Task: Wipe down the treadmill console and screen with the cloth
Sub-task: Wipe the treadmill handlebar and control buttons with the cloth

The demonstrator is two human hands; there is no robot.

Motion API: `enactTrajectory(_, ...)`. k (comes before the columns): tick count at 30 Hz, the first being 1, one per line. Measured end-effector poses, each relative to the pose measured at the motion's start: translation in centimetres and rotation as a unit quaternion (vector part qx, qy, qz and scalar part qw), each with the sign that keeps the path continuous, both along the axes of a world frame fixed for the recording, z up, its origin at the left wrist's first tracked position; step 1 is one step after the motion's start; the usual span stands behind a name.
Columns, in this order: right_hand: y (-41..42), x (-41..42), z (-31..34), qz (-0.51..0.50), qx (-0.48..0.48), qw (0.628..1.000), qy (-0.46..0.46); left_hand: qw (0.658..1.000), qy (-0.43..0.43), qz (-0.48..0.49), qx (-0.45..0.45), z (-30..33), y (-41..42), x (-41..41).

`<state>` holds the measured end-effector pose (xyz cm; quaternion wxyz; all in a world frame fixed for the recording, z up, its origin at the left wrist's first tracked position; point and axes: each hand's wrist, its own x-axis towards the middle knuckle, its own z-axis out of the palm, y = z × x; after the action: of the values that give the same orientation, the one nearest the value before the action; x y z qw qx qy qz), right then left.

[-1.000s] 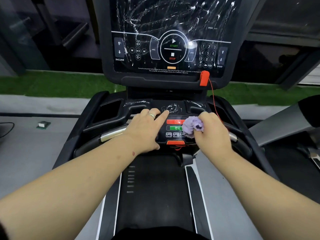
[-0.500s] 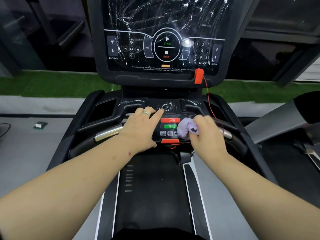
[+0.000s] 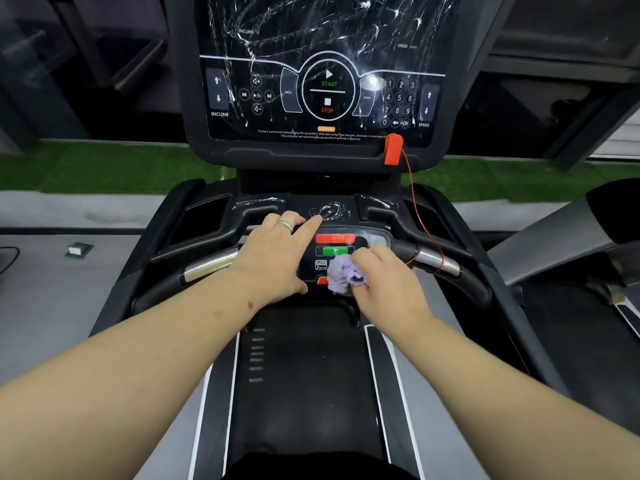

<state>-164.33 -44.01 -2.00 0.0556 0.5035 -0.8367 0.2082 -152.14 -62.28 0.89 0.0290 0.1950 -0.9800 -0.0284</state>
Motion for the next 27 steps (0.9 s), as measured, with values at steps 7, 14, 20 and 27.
enactTrajectory(7,2.8,-1.8,0.3,-0.095,-0.022,0.995,-0.016,1.0,0.002,0.002,0.007,-0.1,-0.1,-0.1)
enactTrajectory(14,0.2,-1.3,1.0,0.016,0.017,1.0,-0.005,1.0,0.002,-0.003,0.007,-0.2,-0.2,0.0)
enactTrajectory(20,-1.1,-2.6,3.1,-0.135,-0.063,0.988,-0.04,1.0,0.007,-0.003,0.013,-0.4,-0.3,0.0)
enactTrajectory(27,-3.0,-1.3,3.1,-0.031,0.012,0.999,-0.033,1.0,0.013,-0.01,0.014,-0.5,-0.4,0.1)
